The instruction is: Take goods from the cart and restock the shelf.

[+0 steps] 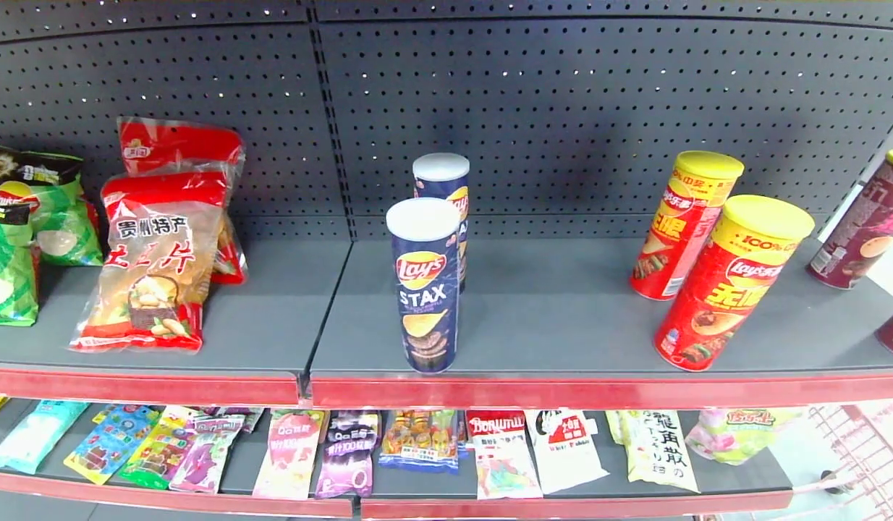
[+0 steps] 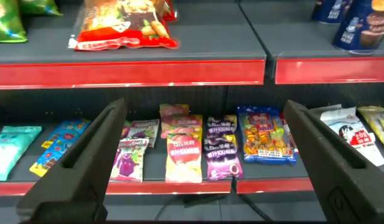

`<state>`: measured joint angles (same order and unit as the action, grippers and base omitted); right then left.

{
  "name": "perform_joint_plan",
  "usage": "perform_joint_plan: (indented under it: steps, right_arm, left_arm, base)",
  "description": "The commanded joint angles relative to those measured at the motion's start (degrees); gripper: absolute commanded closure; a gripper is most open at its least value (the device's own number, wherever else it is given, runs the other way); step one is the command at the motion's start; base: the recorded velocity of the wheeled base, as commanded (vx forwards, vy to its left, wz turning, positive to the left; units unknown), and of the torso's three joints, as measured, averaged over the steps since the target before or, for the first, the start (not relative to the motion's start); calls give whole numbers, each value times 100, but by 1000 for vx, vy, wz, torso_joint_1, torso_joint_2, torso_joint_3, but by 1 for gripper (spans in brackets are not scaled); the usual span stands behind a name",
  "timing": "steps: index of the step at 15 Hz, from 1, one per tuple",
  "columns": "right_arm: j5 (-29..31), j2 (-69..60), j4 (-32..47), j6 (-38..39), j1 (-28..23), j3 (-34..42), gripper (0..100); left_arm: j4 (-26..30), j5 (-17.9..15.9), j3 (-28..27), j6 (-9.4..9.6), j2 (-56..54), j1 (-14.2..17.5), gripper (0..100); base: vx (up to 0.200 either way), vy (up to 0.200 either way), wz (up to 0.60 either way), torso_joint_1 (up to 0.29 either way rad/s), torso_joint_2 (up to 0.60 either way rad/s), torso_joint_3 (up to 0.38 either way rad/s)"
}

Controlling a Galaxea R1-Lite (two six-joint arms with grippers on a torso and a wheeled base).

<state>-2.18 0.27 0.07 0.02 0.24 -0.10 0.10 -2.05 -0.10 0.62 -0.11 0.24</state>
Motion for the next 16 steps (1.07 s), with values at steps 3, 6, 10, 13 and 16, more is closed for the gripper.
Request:
perform_joint_plan:
  steps: [3,6,10,13,16]
  right_arm:
    - [-2,-18,1,-2,2,1,0]
    - [-2,-18,1,-2,2,1,0]
    - [-2,-18,1,6,2,1,0]
    - [-2,-18,1,6,2,1,0]
    - [-2,-18,1,-2,2,1,0]
  left_arm:
    - [-1,3,1,-1,11,2,0]
    - [-1,3,1,8,11,2,0]
    - [-1,3,1,8,11,2,0]
    - [-1,3,1,8,11,2,0]
    - [-1,3,1,-1,11,2,0]
  base:
    - [0,-200,0,9,1,4]
    - [0,-200,0,14,4,2]
    - [0,-200,0,1,1,2]
    - [0,-200,0,2,5,2]
    - [0,-200,0,2,4,9]
